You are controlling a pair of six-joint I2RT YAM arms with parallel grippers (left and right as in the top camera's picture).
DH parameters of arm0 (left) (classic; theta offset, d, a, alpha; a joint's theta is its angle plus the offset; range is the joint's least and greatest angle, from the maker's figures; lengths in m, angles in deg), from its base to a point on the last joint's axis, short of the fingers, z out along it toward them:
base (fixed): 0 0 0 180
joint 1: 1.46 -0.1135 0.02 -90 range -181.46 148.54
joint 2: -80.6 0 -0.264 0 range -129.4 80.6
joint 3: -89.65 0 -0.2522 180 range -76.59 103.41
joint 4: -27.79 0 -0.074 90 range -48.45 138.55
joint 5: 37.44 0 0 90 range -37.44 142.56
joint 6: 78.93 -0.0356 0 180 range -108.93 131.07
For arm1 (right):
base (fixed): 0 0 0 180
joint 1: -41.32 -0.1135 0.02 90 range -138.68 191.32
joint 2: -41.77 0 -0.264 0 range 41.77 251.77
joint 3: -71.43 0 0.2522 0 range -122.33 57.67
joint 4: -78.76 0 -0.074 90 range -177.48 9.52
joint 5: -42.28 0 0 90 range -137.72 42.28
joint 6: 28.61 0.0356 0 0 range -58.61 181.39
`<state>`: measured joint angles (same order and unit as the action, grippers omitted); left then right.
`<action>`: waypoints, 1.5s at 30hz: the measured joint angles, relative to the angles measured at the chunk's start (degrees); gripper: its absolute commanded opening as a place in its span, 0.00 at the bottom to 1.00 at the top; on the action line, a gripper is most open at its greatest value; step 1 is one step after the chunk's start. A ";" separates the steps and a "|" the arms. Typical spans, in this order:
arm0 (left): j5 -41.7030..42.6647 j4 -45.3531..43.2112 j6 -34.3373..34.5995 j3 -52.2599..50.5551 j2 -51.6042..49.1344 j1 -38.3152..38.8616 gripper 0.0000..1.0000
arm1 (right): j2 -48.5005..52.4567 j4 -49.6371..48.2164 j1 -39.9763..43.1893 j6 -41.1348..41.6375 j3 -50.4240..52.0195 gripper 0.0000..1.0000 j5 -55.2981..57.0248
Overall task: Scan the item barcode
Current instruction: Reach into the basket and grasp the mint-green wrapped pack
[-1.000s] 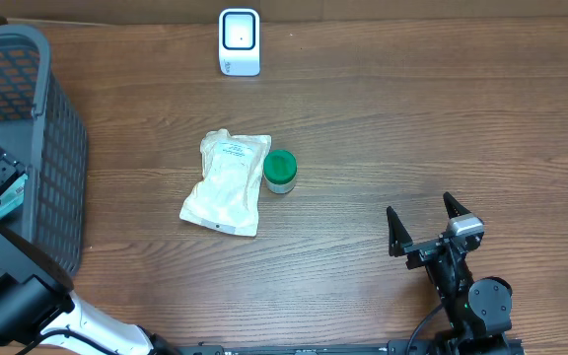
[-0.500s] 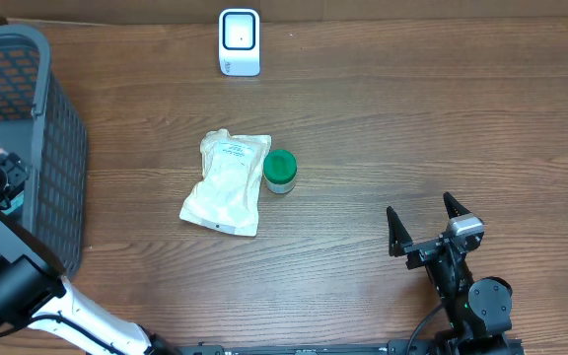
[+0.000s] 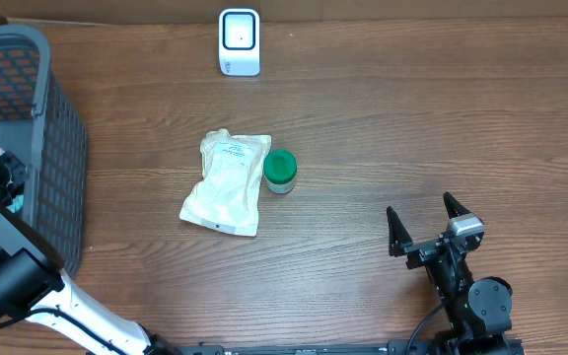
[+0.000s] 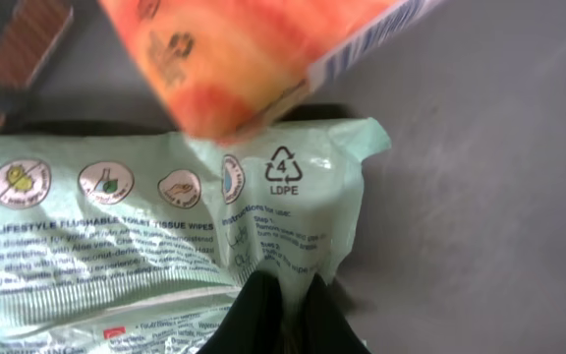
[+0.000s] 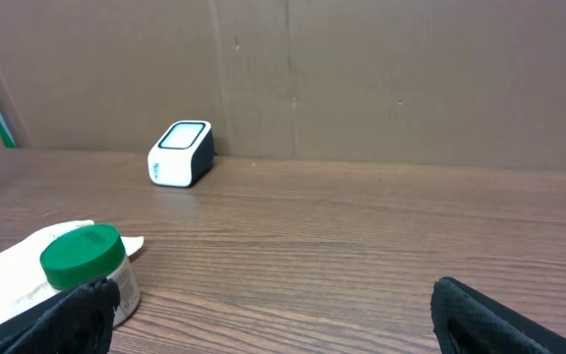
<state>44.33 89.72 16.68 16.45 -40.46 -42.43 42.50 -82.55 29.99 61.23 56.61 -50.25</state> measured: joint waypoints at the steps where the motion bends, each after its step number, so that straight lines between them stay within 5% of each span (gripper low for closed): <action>1: -0.02 1.68 0.02 0.70 -0.24 -0.04 0.04 | 0.00 0.02 0.00 0.00 0.00 1.00 0.00; 10: 2.25 19.89 3.48 12.46 -3.82 -0.04 0.04 | 0.00 0.04 0.00 0.02 0.00 1.00 0.00; 26: 3.37 22.14 9.07 16.46 9.68 3.91 0.05 | 0.00 0.02 0.00 0.00 0.00 1.00 0.00; 27: 3.30 22.08 9.09 16.65 11.15 4.26 0.34 | 0.00 0.04 0.00 0.00 0.00 1.00 -0.02; 28: 3.15 22.14 9.05 17.11 13.18 4.92 0.50 | 0.00 0.04 0.00 0.02 0.00 1.00 0.00; 34: 1.70 21.24 5.86 10.19 13.31 4.94 0.64 | 0.00 0.02 0.00 0.00 0.00 1.00 -0.02; 38: 1.49 18.16 3.34 4.33 12.79 4.90 0.88 | 0.00 0.02 0.00 0.02 0.00 1.00 0.00; 45: 0.83 10.38 -0.46 -3.63 12.76 4.81 0.98 | 0.00 0.04 -0.02 -0.02 0.00 1.00 -0.02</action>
<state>45.16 100.10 16.22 12.82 -27.69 -37.62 42.50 -82.51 29.97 61.21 56.61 -50.27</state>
